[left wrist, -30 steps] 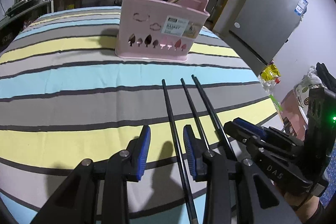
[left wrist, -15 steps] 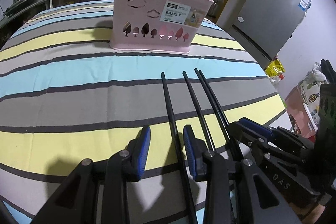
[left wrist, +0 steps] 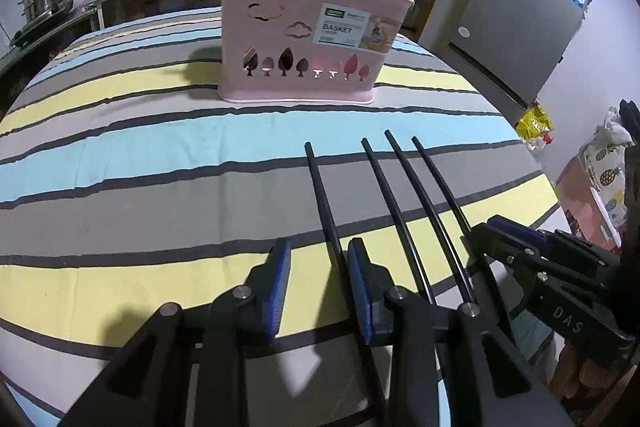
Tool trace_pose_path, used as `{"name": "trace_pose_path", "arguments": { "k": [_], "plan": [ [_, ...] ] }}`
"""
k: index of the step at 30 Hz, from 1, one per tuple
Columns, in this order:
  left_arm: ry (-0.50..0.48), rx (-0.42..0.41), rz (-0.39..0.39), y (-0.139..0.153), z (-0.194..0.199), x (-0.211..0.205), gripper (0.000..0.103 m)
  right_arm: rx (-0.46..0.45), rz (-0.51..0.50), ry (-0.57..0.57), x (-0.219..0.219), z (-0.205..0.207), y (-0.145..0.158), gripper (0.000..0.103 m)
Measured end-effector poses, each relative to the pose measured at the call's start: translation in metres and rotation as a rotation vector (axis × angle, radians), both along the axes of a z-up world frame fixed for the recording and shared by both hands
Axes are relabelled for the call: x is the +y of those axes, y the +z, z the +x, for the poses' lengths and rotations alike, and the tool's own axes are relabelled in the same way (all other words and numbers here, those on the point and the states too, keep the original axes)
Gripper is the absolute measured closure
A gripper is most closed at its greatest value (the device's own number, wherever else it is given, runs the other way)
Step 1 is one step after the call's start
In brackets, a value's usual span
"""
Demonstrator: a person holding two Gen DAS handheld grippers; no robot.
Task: Organize utensils
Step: 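Close the right gripper on another black chopstick, then lift the black chopstick upright and carry it over the pink basket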
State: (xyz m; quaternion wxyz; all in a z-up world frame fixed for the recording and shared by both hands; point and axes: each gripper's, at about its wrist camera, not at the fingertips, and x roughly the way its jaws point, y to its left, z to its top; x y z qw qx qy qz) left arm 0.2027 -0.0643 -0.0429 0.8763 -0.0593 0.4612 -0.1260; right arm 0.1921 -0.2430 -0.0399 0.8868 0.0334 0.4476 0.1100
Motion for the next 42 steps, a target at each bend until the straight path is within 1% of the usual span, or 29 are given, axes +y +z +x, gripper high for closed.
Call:
{"name": "trace_pose_path", "arguments": {
  "k": [3, 7, 9, 10, 12, 15, 19, 21, 22, 23, 25, 27, 31, 36, 42],
  "plan": [
    [0.0, 0.004, 0.006, 0.0, 0.006, -0.002, 0.071, 0.003, -0.01, 0.013, 0.004, 0.009, 0.0, 0.078],
    [0.005, 0.014, -0.01, 0.0, 0.017, -0.001, 0.071, 0.009, -0.023, 0.04, 0.013, 0.025, -0.002, 0.079],
    [0.0, 0.014, -0.008, 0.0, 0.02, -0.002, 0.071, 0.012, -0.03, 0.054, 0.018, 0.033, -0.003, 0.084],
    [-0.004, 0.013, -0.007, -0.001, 0.022, -0.003, 0.074, 0.013, -0.034, 0.058, 0.02, 0.036, -0.004, 0.086],
    [-0.012, 0.007, -0.003, -0.001, 0.024, -0.004, 0.074, 0.012, -0.036, 0.057, 0.021, 0.043, -0.006, 0.093],
    [-0.027, -0.008, 0.012, -0.002, 0.024, -0.006, 0.074, 0.012, -0.019, 0.053, 0.019, 0.048, -0.007, 0.096],
    [-0.044, -0.024, 0.04, -0.001, 0.026, -0.012, 0.074, 0.012, -0.026, 0.06, 0.022, 0.055, -0.007, 0.096],
    [-0.048, -0.023, 0.041, -0.001, 0.028, -0.013, 0.074, 0.013, -0.028, 0.066, 0.024, 0.058, -0.007, 0.097],
    [-0.047, -0.022, 0.042, -0.001, 0.029, -0.013, 0.079, 0.015, -0.025, 0.068, 0.024, 0.06, -0.007, 0.097],
    [-0.045, -0.021, 0.048, -0.001, 0.03, -0.013, 0.086, 0.017, -0.019, 0.068, 0.023, 0.062, -0.007, 0.097],
    [-0.041, -0.011, 0.041, -0.001, 0.033, -0.01, 0.093, 0.022, -0.007, 0.068, 0.023, 0.064, -0.006, 0.098],
    [-0.04, 0.003, 0.02, 0.0, 0.035, -0.006, 0.094, 0.028, 0.023, 0.068, 0.021, 0.066, -0.005, 0.098],
    [-0.049, 0.008, 0.018, 0.002, 0.035, -0.002, 0.095, 0.013, 0.04, 0.067, 0.021, 0.065, 0.002, 0.098],
    [-0.058, -0.019, -0.005, 0.02, 0.031, 0.003, 0.096, -0.025, 0.075, 0.07, 0.018, 0.06, 0.021, 0.098],
    [-0.074, -0.099, -0.022, 0.063, 0.026, 0.01, 0.097, -0.094, 0.099, 0.064, 0.011, 0.056, 0.055, 0.098]
  ]
}}
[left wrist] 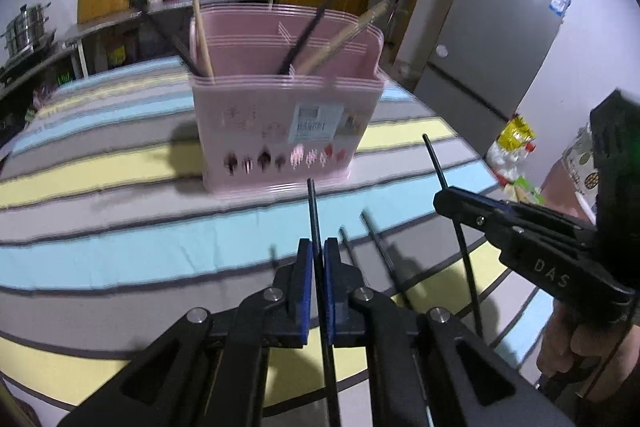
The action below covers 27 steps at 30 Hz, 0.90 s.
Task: Organize utensils
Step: 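Lift the black chopstick upright and carry it over the pink basket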
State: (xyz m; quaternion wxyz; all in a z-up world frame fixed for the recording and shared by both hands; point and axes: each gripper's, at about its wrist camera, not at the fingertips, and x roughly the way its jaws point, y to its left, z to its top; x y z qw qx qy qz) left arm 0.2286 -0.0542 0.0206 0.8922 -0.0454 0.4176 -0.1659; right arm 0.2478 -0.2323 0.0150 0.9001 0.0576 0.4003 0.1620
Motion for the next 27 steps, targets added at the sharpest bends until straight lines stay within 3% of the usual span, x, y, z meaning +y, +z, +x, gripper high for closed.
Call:
{"name": "trace_pose_path", "arguments": {
  "k": [12, 27],
  "plan": [
    [0.005, -0.149, -0.009, 0.075, -0.003, 0.015, 0.098, -0.14, 0.008, -0.02, -0.009, -0.014, 0.066, 0.098],
    [0.008, -0.172, -0.018, 0.089, -0.022, 0.024, 0.098, -0.164, -0.01, -0.037, -0.018, -0.038, 0.081, 0.098]
  ]
}}
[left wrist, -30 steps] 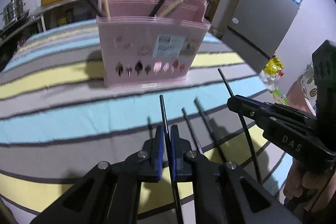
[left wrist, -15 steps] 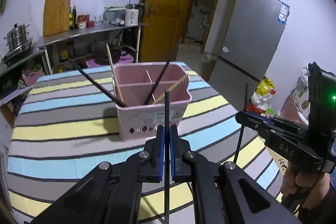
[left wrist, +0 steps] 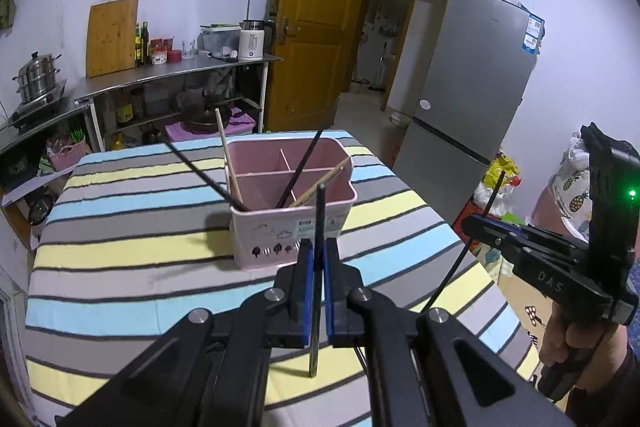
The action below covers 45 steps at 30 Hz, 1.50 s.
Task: Organize utensils
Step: 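Lift the black chopstick upright and carry it over the pink basket, then lower the black chopstick into the basket and open the right gripper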
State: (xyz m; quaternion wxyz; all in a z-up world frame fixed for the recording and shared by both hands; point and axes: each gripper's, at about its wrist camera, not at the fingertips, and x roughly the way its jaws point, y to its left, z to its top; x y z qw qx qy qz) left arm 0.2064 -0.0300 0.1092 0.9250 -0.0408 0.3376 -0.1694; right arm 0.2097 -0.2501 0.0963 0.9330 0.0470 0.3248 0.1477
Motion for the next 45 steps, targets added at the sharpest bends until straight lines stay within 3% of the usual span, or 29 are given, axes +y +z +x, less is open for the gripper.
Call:
{"name": "trace_pose_path", "arguments": {
  "k": [9, 18, 36, 45],
  "plan": [
    [0.009, 0.018, 0.004, 0.004, -0.019, 0.007, 0.098, -0.012, -0.002, -0.013, -0.006, -0.021, 0.006, 0.098],
    [0.025, 0.013, -0.032, 0.021, -0.014, 0.019, 0.098, -0.074, 0.043, 0.01, 0.003, -0.029, 0.032, 0.098],
    [0.098, -0.11, -0.117, 0.093, 0.038, 0.057, 0.098, -0.196, 0.157, 0.024, 0.043, 0.029, 0.088, 0.098],
    [0.108, -0.127, -0.127, 0.096, 0.072, 0.061, 0.098, -0.222, 0.185, 0.014, 0.054, 0.064, 0.092, 0.098]
  ]
}}
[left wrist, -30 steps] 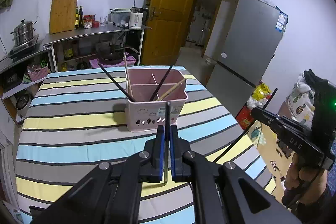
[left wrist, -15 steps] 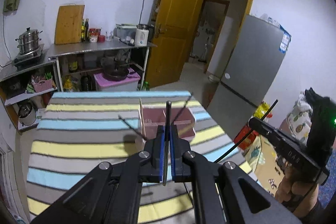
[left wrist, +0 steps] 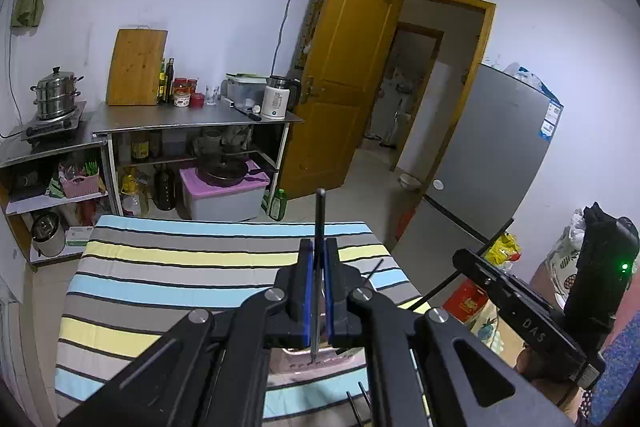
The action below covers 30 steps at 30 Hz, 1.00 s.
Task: Organize utensils
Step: 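Lower the black chopstick into the basket and open the right gripper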
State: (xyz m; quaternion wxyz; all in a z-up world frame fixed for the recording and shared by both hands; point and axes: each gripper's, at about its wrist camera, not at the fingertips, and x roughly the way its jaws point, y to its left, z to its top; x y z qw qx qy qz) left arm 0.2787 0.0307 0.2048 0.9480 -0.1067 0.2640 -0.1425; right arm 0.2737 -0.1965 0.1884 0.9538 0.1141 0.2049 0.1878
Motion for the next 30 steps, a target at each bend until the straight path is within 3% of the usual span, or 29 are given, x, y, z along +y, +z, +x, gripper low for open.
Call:
{"name": "trace_pose_path", "arguments": {
  "k": [13, 18, 23, 27, 30],
  "plan": [
    [-0.003, 0.082, -0.009, -0.047, 0.043, -0.009, 0.098, 0.073, -0.05, -0.013, 0.013, 0.041, -0.043, 0.098],
    [-0.006, 0.07, -0.04, -0.023, 0.049, -0.004, 0.098, 0.097, -0.043, -0.011, 0.008, 0.046, -0.053, 0.098],
    [-0.008, 0.008, -0.042, 0.007, 0.045, -0.003, 0.098, 0.103, -0.04, -0.01, 0.007, 0.047, -0.052, 0.098],
    [-0.007, 0.025, -0.03, -0.003, 0.052, -0.006, 0.098, 0.111, -0.042, -0.006, 0.009, 0.047, -0.055, 0.098],
    [-0.009, 0.071, -0.02, -0.026, 0.059, -0.01, 0.098, 0.118, -0.046, -0.001, 0.013, 0.047, -0.059, 0.098]
  ]
}}
